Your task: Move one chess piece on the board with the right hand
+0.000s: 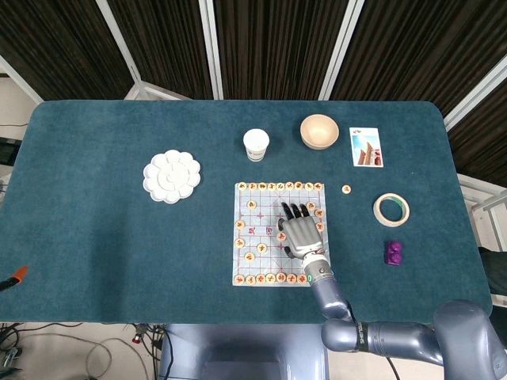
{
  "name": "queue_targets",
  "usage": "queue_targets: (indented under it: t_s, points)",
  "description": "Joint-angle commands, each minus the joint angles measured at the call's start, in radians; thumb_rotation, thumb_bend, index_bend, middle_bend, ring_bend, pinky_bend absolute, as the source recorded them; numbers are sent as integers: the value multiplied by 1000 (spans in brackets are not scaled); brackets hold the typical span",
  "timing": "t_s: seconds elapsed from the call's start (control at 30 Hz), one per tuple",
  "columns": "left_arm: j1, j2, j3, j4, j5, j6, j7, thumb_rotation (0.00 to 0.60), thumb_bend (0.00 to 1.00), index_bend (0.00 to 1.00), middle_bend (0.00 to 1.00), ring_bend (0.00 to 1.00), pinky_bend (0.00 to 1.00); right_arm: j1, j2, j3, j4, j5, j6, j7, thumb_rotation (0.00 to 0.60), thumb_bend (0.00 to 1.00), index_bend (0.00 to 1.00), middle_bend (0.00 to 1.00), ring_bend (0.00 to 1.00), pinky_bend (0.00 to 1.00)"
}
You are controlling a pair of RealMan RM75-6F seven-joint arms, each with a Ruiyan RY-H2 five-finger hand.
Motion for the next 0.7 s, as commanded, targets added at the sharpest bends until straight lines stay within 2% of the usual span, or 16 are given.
queue_targets:
  t_s: [0.03, 0.7]
  points:
    - [0, 0, 0, 1, -1, 0, 0, 600, 0, 47, 0, 0, 0, 2, -3, 1, 3, -1, -1, -3, 600, 379, 393, 0, 3, 73]
    - [-1, -2, 0, 2, 0, 1, 5, 600, 0, 47, 0, 0, 0, 15, -34, 17, 60, 22, -20, -9, 600, 379, 443, 0, 20, 73]
